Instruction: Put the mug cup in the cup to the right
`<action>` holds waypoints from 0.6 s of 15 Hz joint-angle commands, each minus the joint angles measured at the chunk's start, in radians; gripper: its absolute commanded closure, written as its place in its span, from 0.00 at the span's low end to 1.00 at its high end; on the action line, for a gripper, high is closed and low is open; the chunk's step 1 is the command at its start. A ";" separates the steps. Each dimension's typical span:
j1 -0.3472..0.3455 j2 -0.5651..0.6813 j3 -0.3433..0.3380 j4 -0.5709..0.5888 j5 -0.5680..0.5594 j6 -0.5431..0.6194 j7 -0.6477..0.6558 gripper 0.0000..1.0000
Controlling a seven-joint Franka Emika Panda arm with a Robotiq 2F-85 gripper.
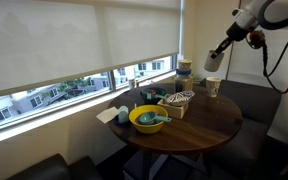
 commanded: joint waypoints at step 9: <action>-0.004 0.084 -0.211 0.134 0.185 -0.117 0.024 0.98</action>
